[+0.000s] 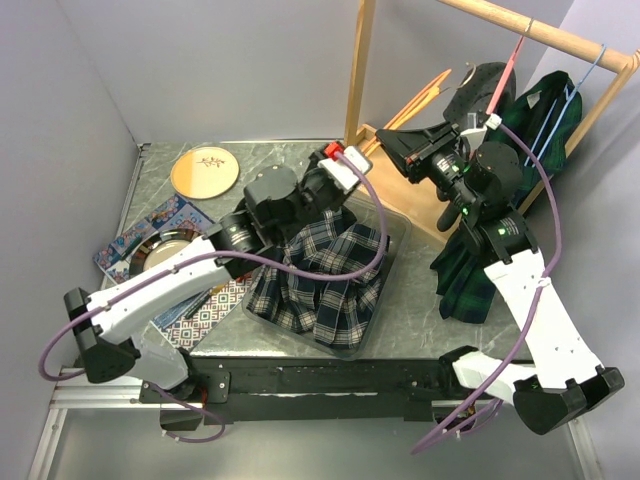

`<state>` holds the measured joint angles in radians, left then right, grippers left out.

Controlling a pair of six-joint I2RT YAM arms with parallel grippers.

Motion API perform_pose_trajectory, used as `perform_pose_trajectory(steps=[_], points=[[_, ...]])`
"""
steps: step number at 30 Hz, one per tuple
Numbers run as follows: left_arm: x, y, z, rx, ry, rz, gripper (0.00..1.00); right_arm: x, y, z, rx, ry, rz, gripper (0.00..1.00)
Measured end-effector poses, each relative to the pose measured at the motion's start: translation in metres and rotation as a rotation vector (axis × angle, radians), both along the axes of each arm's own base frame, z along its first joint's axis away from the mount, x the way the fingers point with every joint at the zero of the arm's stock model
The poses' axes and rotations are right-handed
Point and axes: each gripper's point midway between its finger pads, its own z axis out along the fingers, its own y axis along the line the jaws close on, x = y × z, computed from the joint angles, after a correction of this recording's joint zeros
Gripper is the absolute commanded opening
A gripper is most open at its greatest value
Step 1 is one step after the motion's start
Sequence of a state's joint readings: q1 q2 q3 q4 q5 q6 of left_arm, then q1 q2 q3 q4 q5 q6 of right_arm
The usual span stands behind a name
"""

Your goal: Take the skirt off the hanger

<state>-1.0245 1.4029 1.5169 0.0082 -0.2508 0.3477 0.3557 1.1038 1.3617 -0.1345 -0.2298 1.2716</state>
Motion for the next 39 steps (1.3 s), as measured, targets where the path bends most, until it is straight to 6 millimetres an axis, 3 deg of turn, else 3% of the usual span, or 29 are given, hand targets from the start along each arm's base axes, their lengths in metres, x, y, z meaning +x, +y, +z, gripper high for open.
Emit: perform_pose_trajectory(steps=[1, 2, 5, 6, 8, 9, 12, 15, 19, 24, 31, 34, 39], points=[[0.001, -0.003, 0.002, -0.002, -0.006, -0.001, 0.08, 0.000, 0.000, 0.000, 0.002, 0.002, 0.003, 0.00], [0.002, -0.005, 0.001, 0.008, -0.016, -0.002, 0.03, 0.000, 0.001, -0.001, 0.006, 0.001, 0.003, 0.00], [0.004, -0.010, -0.006, 0.036, -0.024, 0.007, 0.01, 0.003, 0.000, -0.006, 0.009, 0.010, -0.002, 0.03], [0.005, -0.010, -0.008, 0.040, -0.023, 0.011, 0.01, 0.004, 0.000, -0.008, 0.009, 0.017, -0.002, 0.25], [0.005, -0.010, -0.008, 0.038, -0.020, 0.012, 0.01, 0.003, 0.000, -0.007, 0.007, 0.013, -0.001, 0.48], [0.006, -0.009, -0.008, 0.030, -0.013, 0.022, 0.01, 0.002, 0.001, -0.007, 0.003, 0.006, 0.007, 0.64], [0.010, -0.008, -0.009, 0.016, 0.009, 0.050, 0.01, -0.006, 0.007, -0.001, -0.007, -0.029, 0.053, 0.86], [0.020, -0.010, -0.013, 0.001, 0.048, 0.075, 0.01, -0.017, 0.006, 0.002, -0.033, -0.069, 0.072, 1.00], [0.042, -0.010, -0.009, -0.024, 0.094, 0.101, 0.01, -0.044, -0.002, 0.019, -0.052, -0.148, 0.079, 1.00], [0.076, 0.001, -0.011, -0.063, 0.143, 0.127, 0.01, -0.099, -0.022, 0.056, -0.051, -0.298, 0.067, 1.00], [0.132, -0.001, 0.030, -0.186, 0.161, 0.117, 0.01, -0.176, -0.055, 0.091, -0.022, -0.483, 0.020, 1.00], [0.142, -0.008, 0.036, -0.216, 0.164, 0.084, 0.01, -0.189, -0.062, 0.091, -0.020, -0.507, 0.006, 1.00], [0.156, -0.018, 0.029, -0.240, 0.196, 0.048, 0.01, -0.192, -0.069, 0.070, -0.040, -0.461, -0.027, 1.00]])
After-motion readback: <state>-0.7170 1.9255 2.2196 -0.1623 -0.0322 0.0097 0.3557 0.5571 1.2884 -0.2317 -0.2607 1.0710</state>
